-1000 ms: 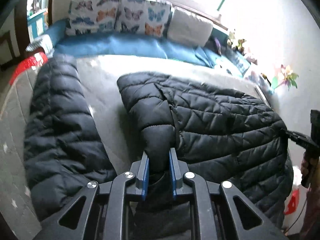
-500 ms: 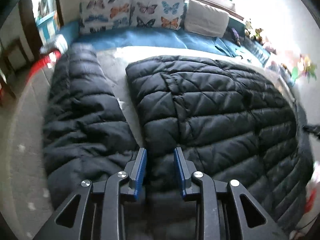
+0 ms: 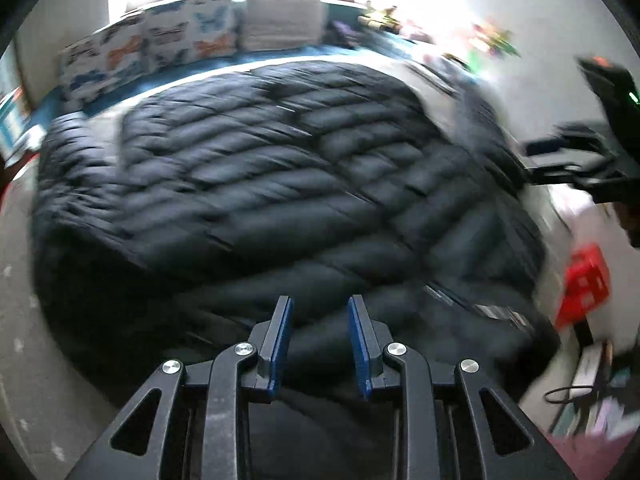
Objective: Fold large clothes
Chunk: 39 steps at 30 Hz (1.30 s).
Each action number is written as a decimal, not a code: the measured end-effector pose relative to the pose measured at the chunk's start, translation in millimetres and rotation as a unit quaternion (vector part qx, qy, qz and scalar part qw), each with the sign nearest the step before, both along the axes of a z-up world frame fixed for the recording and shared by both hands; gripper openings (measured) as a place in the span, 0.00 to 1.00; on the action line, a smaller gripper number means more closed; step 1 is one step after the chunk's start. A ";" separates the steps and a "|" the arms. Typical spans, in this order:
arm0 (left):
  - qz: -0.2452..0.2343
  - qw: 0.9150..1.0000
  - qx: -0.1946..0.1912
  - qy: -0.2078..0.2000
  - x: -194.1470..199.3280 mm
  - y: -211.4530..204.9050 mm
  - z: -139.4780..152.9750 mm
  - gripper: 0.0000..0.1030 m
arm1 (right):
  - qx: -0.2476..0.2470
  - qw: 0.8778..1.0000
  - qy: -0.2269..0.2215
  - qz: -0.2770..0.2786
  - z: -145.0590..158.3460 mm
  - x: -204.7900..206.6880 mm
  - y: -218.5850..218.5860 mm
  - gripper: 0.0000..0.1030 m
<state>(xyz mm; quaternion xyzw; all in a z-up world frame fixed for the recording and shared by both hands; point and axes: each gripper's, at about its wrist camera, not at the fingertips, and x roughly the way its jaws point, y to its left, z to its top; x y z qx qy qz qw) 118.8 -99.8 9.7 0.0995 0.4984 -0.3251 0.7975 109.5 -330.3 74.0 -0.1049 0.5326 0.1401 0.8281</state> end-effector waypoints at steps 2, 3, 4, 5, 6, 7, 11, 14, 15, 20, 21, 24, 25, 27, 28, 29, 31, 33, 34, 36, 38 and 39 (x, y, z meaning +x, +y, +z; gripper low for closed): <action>-0.025 1.000 0.007 -0.013 -22.5 -15.0 -6.4 0.30 | -0.009 0.999 0.019 0.029 -23.9 -10.7 22.2 0.56; -0.041 0.999 0.009 -0.027 -37.7 -23.6 -9.2 0.30 | -0.015 0.999 0.027 0.043 -35.9 -15.8 31.7 0.56; -0.054 0.998 0.009 -0.035 -47.4 -28.7 -10.7 0.30 | -0.020 0.998 0.033 0.053 -47.1 -19.9 38.1 0.56; -0.069 0.997 0.006 -0.046 -60.5 -33.9 -12.2 0.30 | -0.028 0.997 0.044 0.061 -60.9 -24.8 43.6 0.56; -0.079 0.996 0.003 -0.052 -69.6 -37.4 -14.3 0.30 | -0.039 0.996 0.048 0.064 -74.1 -29.6 46.5 0.56; -0.088 0.995 -0.001 -0.054 -76.7 -39.2 -16.4 0.30 | -0.054 0.995 0.047 0.064 -84.9 -33.9 47.6 0.57; -0.113 0.992 -0.005 -0.046 -99.6 -42.1 -34.8 0.30 | -0.047 0.996 0.033 0.062 -83.9 -37.6 41.3 0.57; -0.121 0.991 0.006 -0.052 -108.0 -41.5 -45.8 0.30 | -0.030 0.998 0.018 0.053 -59.6 -32.0 39.0 0.57; -0.119 0.991 0.001 -0.053 -110.0 -38.0 -48.2 0.30 | -0.031 0.998 -0.001 0.058 -47.3 -30.2 43.2 0.57; -0.109 0.993 -0.024 -0.034 -106.0 -28.8 -51.5 0.30 | 0.015 0.996 -0.037 0.083 -34.4 -21.9 72.0 0.57; -0.106 0.993 -0.030 -0.030 -105.2 -25.3 -50.5 0.30 | 0.019 0.995 -0.032 0.090 -43.5 -19.4 79.5 0.57; -0.095 0.995 -0.040 -0.014 -97.9 -13.7 -41.1 0.30 | 0.013 0.995 0.016 0.093 -85.6 -16.9 92.0 0.57; -0.091 0.995 -0.044 -0.011 -97.0 -8.3 -37.0 0.30 | 0.005 0.995 0.017 0.094 -94.3 -16.9 92.3 0.58; -0.076 0.996 -0.054 -0.012 -89.0 6.7 -25.6 0.30 | 0.011 0.995 0.007 0.101 -95.6 -16.7 89.7 0.58; -0.067 0.996 -0.055 -0.016 -86.0 14.4 -20.5 0.30 | 0.016 0.995 0.015 0.097 -92.8 -14.1 87.6 0.59; -0.053 0.997 -0.057 -0.022 -81.2 24.7 -13.8 0.30 | 0.020 0.995 0.021 0.091 -89.4 -12.4 86.0 0.59; -0.017 0.997 -0.072 -0.028 -63.3 50.4 -0.5 0.30 | 0.026 0.996 0.006 0.084 -76.3 -9.4 84.6 0.59; 0.023 0.996 -0.077 -0.031 -39.8 74.3 8.4 0.30 | 0.028 0.995 -0.011 0.092 -67.5 -8.2 88.9 0.59; 0.047 0.995 -0.078 -0.033 -25.4 86.9 12.0 0.30 | 0.030 0.995 -0.015 0.098 -65.3 -9.1 91.2 0.59; 0.087 0.992 -0.087 -0.031 5.6 109.8 16.2 0.30 | 0.041 0.993 -0.015 0.112 -68.2 -8.8 100.8 0.60; 0.123 0.987 -0.097 -0.020 41.4 130.3 15.9 0.30 | 0.038 0.993 0.002 0.116 -81.5 -2.7 105.4 0.62; 0.142 0.984 -0.103 -0.013 63.8 141.6 13.6 0.30 | 0.036 0.992 0.006 0.117 -88.2 -2.7 106.6 0.62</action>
